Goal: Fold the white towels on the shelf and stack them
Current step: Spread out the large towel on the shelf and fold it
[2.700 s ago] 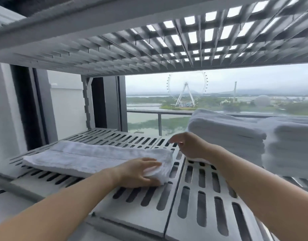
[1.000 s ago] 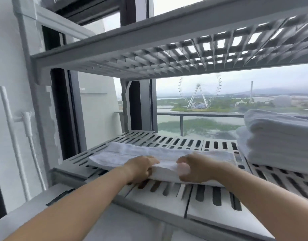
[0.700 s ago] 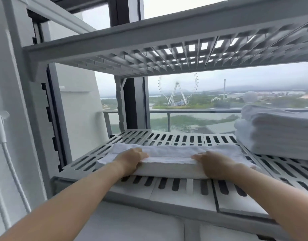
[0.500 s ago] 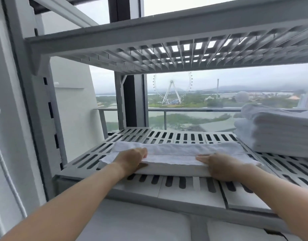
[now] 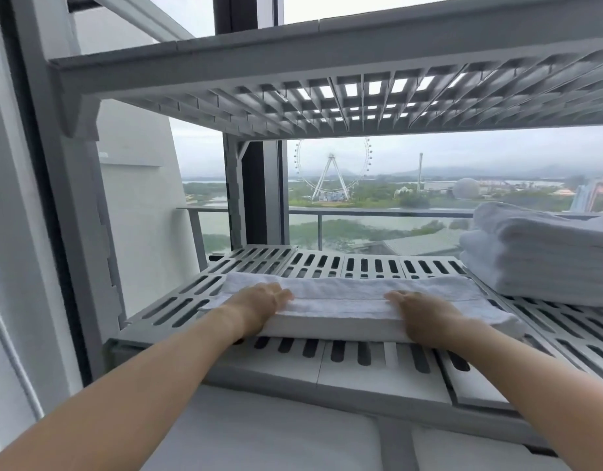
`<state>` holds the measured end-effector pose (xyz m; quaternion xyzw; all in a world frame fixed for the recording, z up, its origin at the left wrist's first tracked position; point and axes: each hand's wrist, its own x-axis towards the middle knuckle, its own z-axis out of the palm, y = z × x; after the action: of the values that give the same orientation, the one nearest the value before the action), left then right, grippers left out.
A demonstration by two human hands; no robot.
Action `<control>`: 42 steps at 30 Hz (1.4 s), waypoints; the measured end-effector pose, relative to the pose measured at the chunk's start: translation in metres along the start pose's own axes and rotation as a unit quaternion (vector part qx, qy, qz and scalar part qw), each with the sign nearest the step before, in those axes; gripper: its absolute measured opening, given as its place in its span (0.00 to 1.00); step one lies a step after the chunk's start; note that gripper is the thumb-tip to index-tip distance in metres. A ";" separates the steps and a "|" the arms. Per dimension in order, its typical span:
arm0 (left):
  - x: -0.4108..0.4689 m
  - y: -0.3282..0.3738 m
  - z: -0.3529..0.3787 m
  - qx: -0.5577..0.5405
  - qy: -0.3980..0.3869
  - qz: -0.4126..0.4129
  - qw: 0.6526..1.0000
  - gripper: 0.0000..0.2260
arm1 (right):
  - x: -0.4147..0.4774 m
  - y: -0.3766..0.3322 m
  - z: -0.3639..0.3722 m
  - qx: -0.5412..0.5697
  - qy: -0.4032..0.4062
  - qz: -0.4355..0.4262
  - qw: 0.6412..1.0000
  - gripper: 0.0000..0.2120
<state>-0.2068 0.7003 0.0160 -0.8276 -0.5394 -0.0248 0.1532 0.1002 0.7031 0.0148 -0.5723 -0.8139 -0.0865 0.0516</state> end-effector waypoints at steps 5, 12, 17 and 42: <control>-0.010 -0.003 0.004 -0.002 0.096 0.047 0.994 0.27 | 0.001 0.000 -0.003 0.038 0.007 0.022 0.999 0.29; 0.006 -0.007 0.007 0.047 0.081 0.030 0.995 0.16 | 0.011 0.004 -0.007 -0.045 -0.015 0.031 0.998 0.22; 0.036 -0.020 0.007 0.128 0.040 0.123 0.983 0.15 | 0.031 0.018 -0.022 -0.085 0.000 0.047 0.995 0.14; 0.129 -0.087 0.009 0.072 0.114 0.062 0.989 0.28 | 0.131 0.112 -0.041 -0.153 0.107 -0.035 0.982 0.15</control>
<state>-0.2322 0.8490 0.0537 -0.8381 -0.4664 -0.0707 0.2740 0.1604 0.8529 0.0878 -0.5321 -0.8004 -0.2721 0.0471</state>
